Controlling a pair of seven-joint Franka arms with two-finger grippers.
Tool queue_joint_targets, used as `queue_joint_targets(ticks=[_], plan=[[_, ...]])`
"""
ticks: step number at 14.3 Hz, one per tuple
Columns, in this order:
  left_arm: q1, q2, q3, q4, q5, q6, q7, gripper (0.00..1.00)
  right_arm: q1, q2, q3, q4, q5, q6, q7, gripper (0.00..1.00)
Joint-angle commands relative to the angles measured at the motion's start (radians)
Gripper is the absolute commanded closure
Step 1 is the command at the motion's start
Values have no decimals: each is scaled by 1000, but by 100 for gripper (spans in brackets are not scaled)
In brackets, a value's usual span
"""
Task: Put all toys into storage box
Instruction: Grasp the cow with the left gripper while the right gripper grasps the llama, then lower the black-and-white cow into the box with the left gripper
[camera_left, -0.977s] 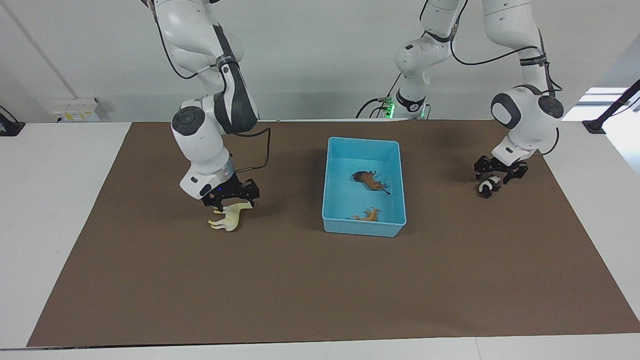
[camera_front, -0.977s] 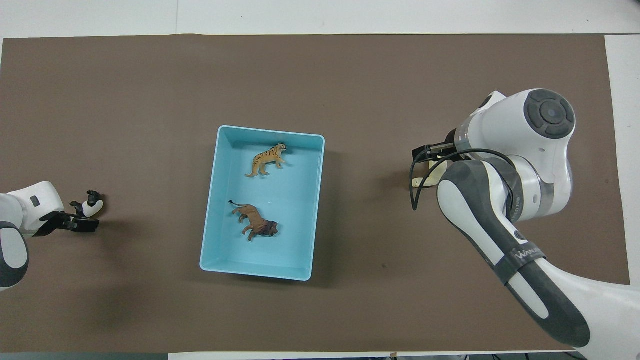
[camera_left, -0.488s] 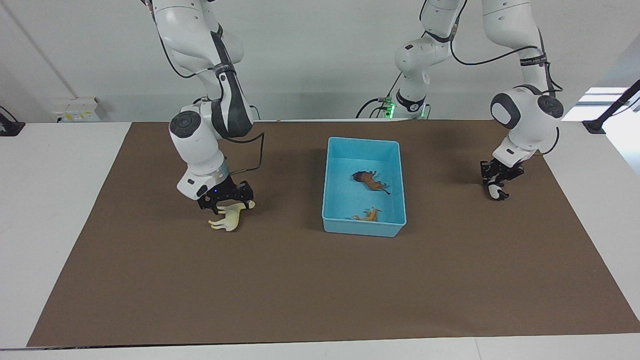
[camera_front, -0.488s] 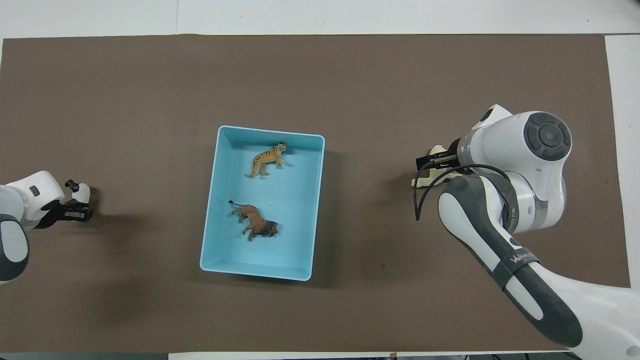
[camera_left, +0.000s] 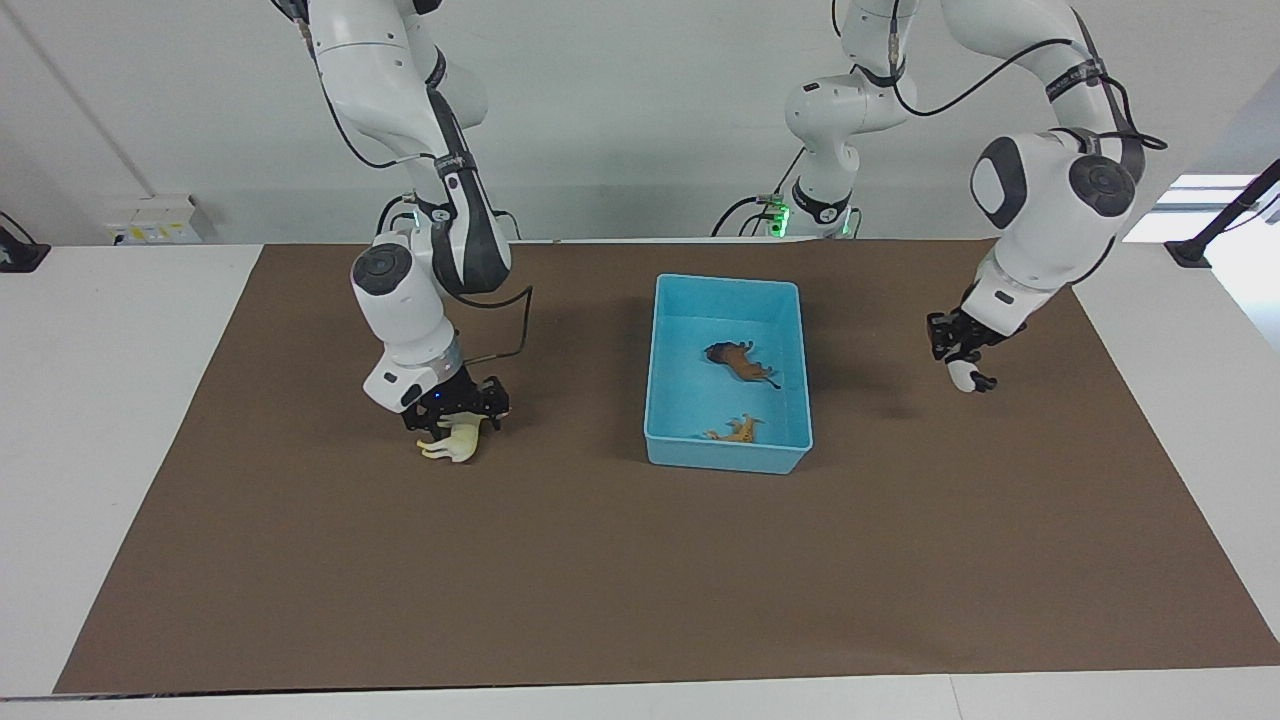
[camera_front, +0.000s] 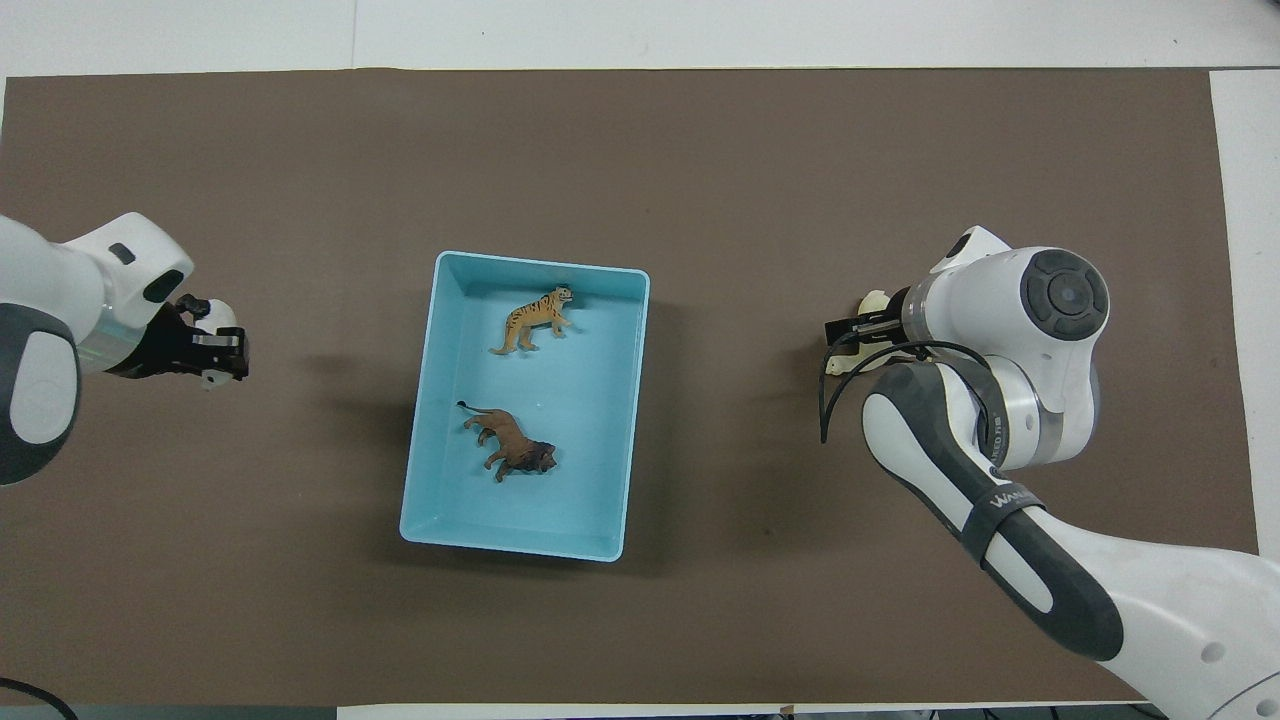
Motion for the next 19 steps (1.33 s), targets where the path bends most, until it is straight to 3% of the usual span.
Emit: queue_joint_targets(ticks=[1, 4, 7, 8, 9, 10, 11, 14, 19], plan=[[-200, -13, 14, 25, -36, -23, -294, 96, -22, 21, 11, -6, -11, 43, -9, 11], [-334, -26, 14, -18, -37, 60, -494, 96, -30, 20, 11, -3, -9, 35, -8, 97], [-384, -50, 13, -116, -39, 153, -511, 88, -54, 7, 11, 33, -6, -37, -5, 100], [-396, -49, 13, -134, -39, 195, -514, 80, -61, -3, 11, 61, 8, -92, -2, 100], [-410, -49, 11, -144, -39, 206, -516, 53, -70, -16, 11, 101, 9, -150, 15, 100], [-410, -44, 11, -133, -39, 200, -521, 11, -68, -28, 15, 142, 11, -208, 49, 100], [-411, -41, 11, -121, -39, 197, -522, 0, -61, -39, 19, 185, 21, -259, 101, 100], [-396, -61, 22, -54, -39, 97, -511, 0, -39, -39, 71, 316, 125, -370, 298, 100], [-222, -64, 40, 124, -37, -113, -325, 0, 200, -19, 76, 408, 146, -283, 861, 100]])
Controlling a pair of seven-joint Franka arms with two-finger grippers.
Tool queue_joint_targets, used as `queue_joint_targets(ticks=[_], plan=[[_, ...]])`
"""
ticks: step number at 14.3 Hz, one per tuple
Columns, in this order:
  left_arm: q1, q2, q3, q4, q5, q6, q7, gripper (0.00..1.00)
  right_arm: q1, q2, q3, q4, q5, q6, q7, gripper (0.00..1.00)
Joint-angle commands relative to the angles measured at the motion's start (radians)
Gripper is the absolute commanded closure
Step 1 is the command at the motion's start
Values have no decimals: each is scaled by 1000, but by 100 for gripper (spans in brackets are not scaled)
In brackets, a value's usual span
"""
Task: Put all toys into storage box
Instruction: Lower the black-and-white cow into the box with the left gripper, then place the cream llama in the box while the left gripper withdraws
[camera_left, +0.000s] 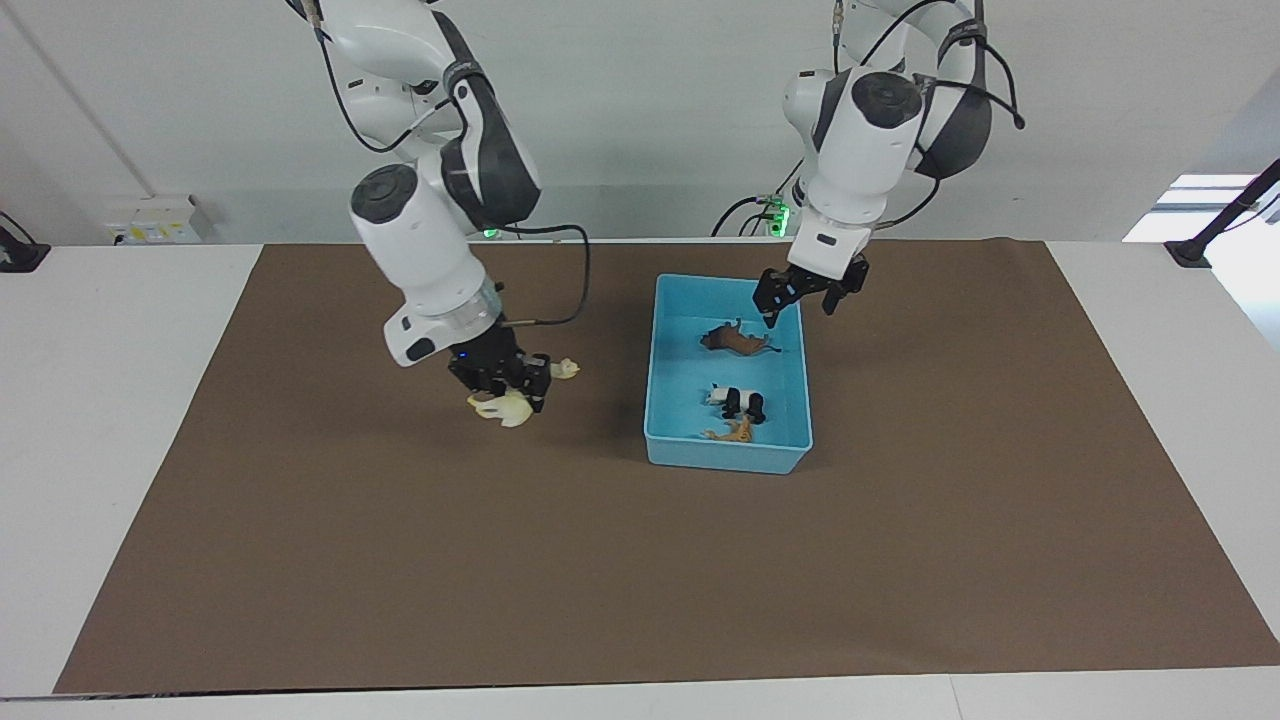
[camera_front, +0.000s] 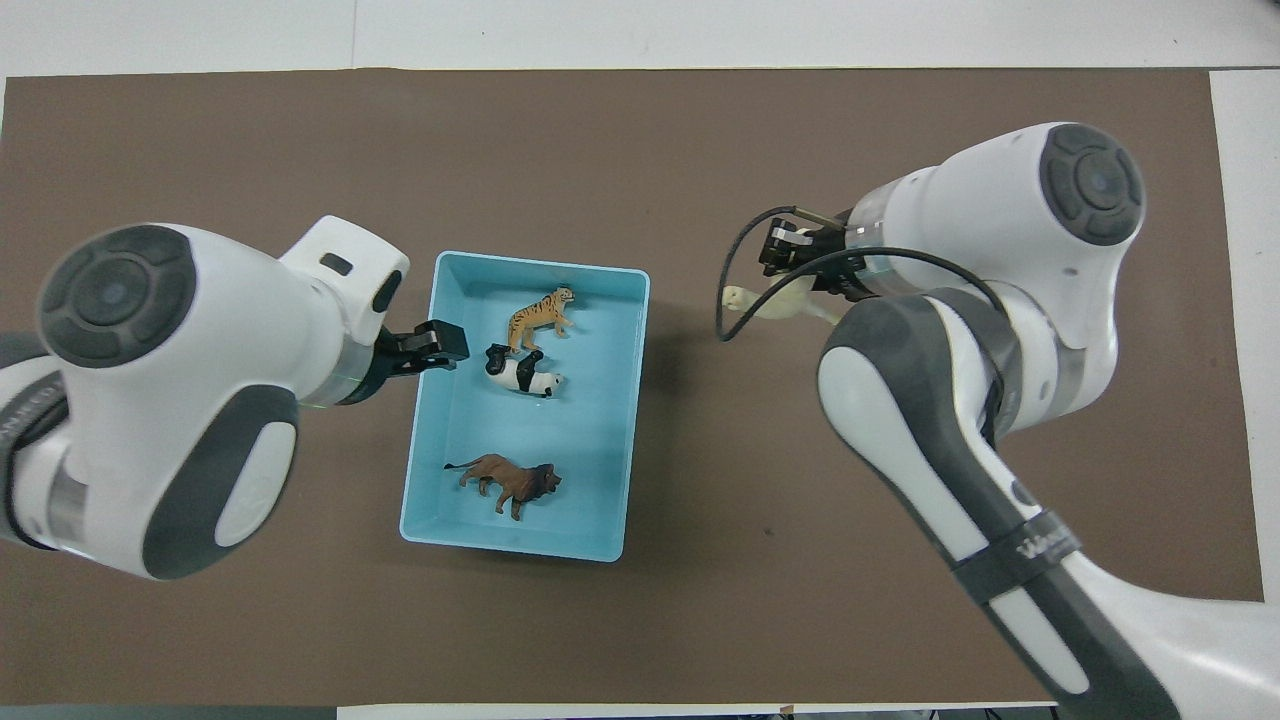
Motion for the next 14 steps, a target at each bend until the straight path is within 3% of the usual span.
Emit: queue_joint_targets(ticks=[1, 3, 4, 5, 6, 8, 12, 14], plan=[[114, 3, -1, 99, -9, -135, 137, 0, 138, 33, 0, 28, 10, 95, 245, 100], [187, 3, -3, 162, -5, -247, 250, 0, 234, 52, 0, 24, 12, 175, 382, 100], [206, 13, 2, 191, 3, -286, 316, 0, 264, 66, 0, 24, 10, 225, 428, 67], [221, 41, 29, 225, 0, -320, 365, 0, 291, 80, 0, 24, 12, 259, 453, 14], [261, 59, 25, 241, -8, -355, 411, 0, 299, 82, 0, 24, 10, 267, 458, 0], [281, 64, -3, 290, -5, -386, 447, 0, 309, 80, -2, 25, 7, 243, 461, 0], [284, 66, 2, 288, 3, -368, 455, 0, 255, 77, -6, 27, -80, 145, 432, 0], [283, 66, 2, 282, 3, -322, 485, 0, 189, 63, -6, 28, -157, 36, 278, 0]])
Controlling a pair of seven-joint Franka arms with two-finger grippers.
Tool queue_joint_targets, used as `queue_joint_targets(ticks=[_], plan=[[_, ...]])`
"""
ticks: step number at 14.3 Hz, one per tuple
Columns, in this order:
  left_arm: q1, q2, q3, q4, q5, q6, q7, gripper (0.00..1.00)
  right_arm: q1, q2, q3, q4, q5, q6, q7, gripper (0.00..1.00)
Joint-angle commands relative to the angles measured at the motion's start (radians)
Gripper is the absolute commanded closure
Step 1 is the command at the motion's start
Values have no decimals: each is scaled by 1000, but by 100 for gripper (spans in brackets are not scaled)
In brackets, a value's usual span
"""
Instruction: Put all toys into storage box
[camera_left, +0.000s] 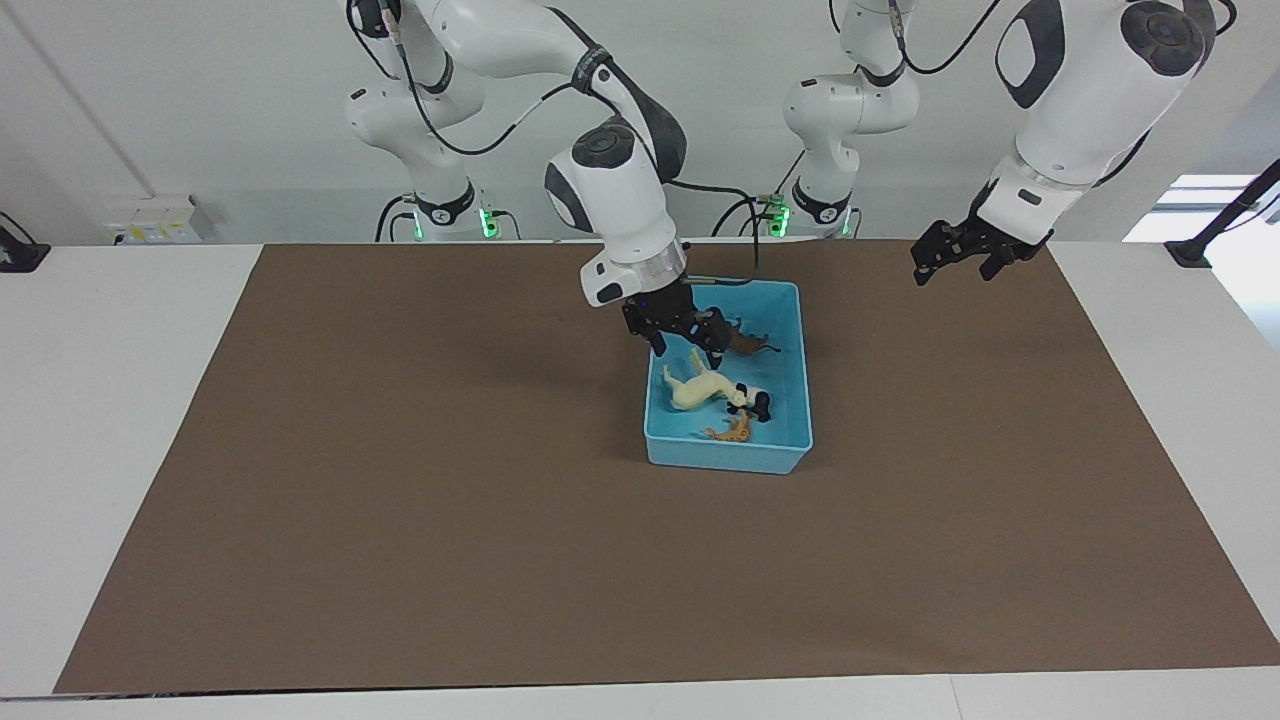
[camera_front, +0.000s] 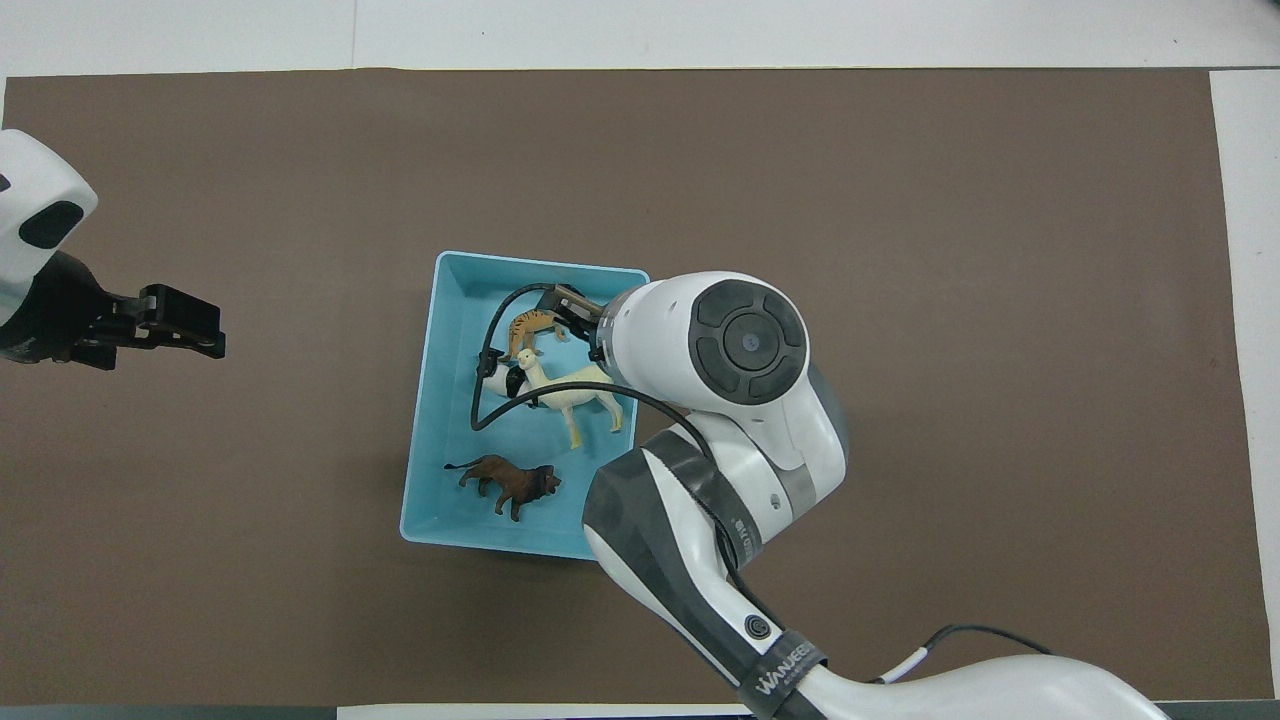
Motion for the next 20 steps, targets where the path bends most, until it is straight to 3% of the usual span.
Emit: queue_joint_targets(ticks=[1, 4, 9, 14, 17, 20], plan=[[10, 12, -3, 17, 3, 29, 38, 0, -103, -25, 8, 7, -59, -143, -236, 0], [11, 15, -1, 20, 3, 70, 74, 0, -209, -77, 5, 7, -62, -249, -499, 0], [3, 17, 2, 18, 18, 89, 76, 0, -451, -229, 8, 5, -61, -415, -965, 0], [-4, 17, 2, 20, 36, 78, 79, 0, -612, -340, 1, 21, -50, -621, -1089, 0], [-4, 12, 3, 17, 35, 73, 85, 0, -640, -314, -6, 116, -46, -751, -1086, 0], [-3, 12, 3, 16, 32, 73, 87, 0, -642, -309, -7, 122, -62, -758, -1077, 0]])
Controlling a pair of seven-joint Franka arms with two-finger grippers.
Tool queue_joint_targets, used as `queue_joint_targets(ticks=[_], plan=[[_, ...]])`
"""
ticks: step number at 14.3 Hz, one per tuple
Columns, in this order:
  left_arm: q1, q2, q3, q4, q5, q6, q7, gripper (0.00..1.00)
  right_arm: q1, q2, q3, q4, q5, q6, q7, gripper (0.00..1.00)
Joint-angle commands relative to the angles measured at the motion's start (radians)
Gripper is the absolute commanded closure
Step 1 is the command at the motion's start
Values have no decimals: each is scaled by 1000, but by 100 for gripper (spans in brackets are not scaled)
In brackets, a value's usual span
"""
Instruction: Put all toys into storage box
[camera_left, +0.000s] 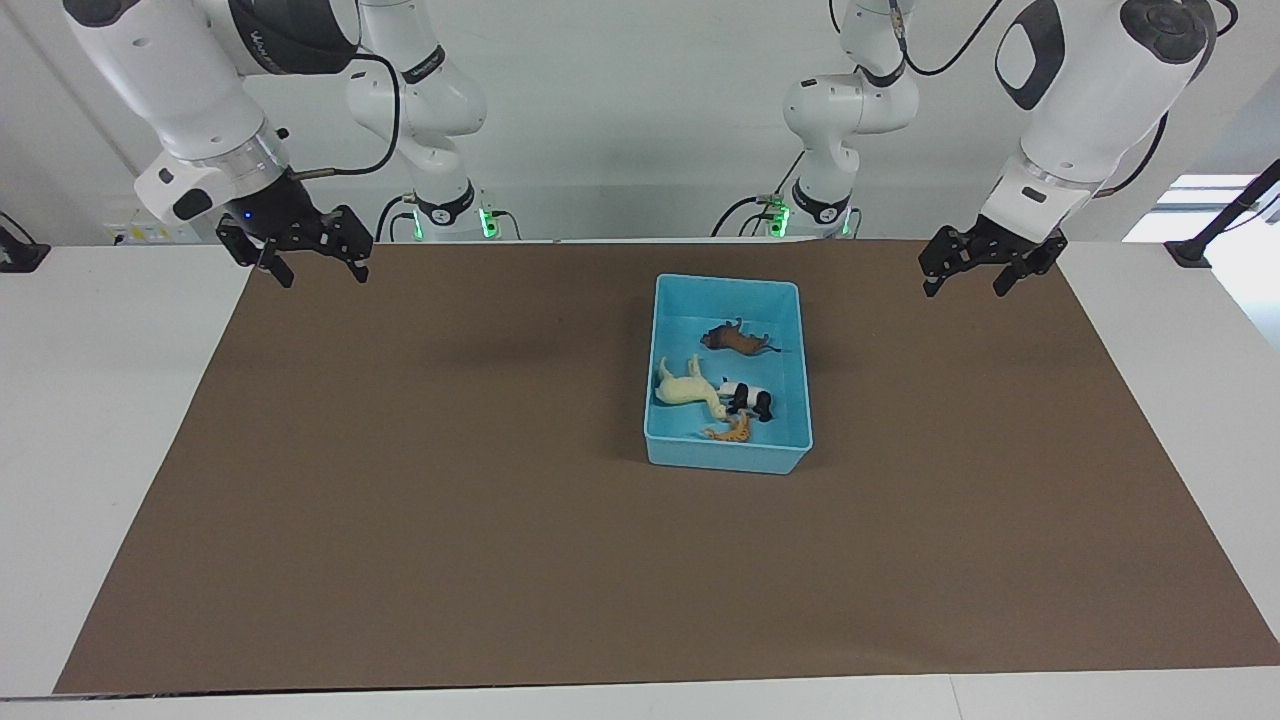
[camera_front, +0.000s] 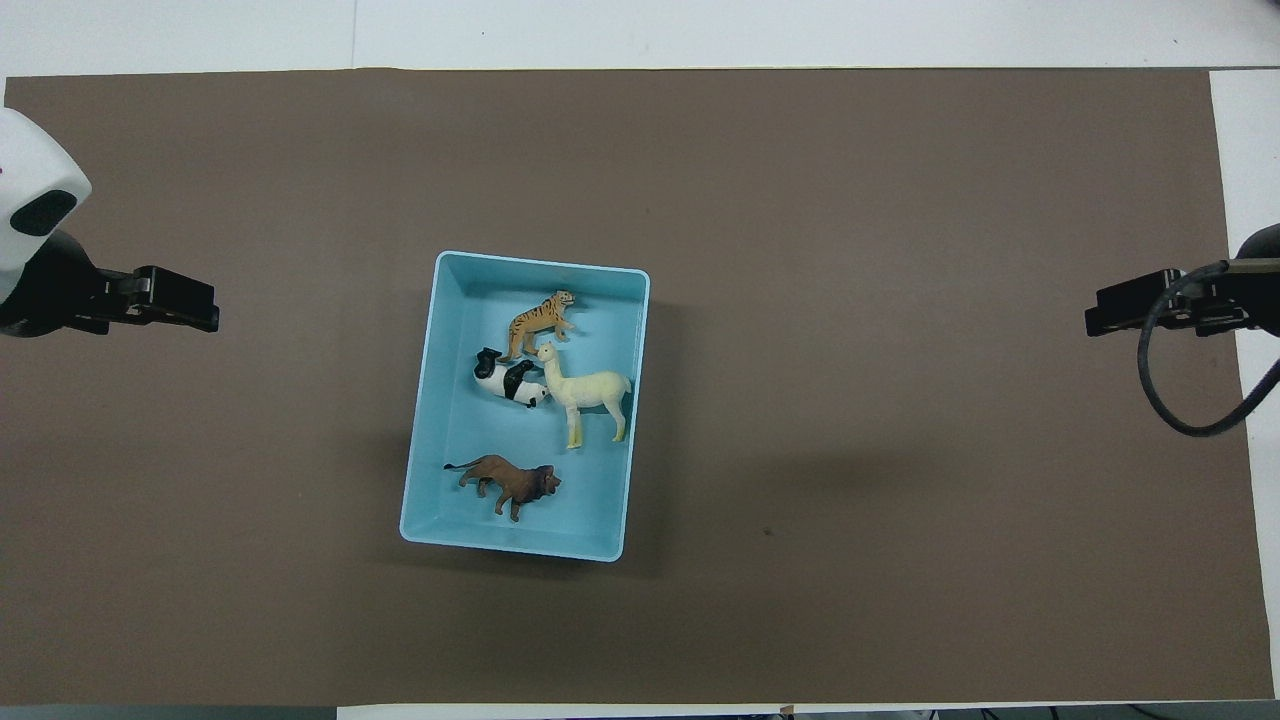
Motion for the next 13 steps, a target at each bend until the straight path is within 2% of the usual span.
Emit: queue_joint_targets(ticks=[1, 4, 13], plan=[[-2, 6, 3, 16, 11, -13, 16, 0, -10, 22, 6, 25, -21, -10, -6, 0], [-2, 6, 2, 16, 9, -17, 16, 0, -8, 22, 6, 25, -67, -10, -9, 0], [-4, 9, 5, 16, 9, -16, 15, 0, -7, 17, 6, 16, -90, -16, -40, 0]])
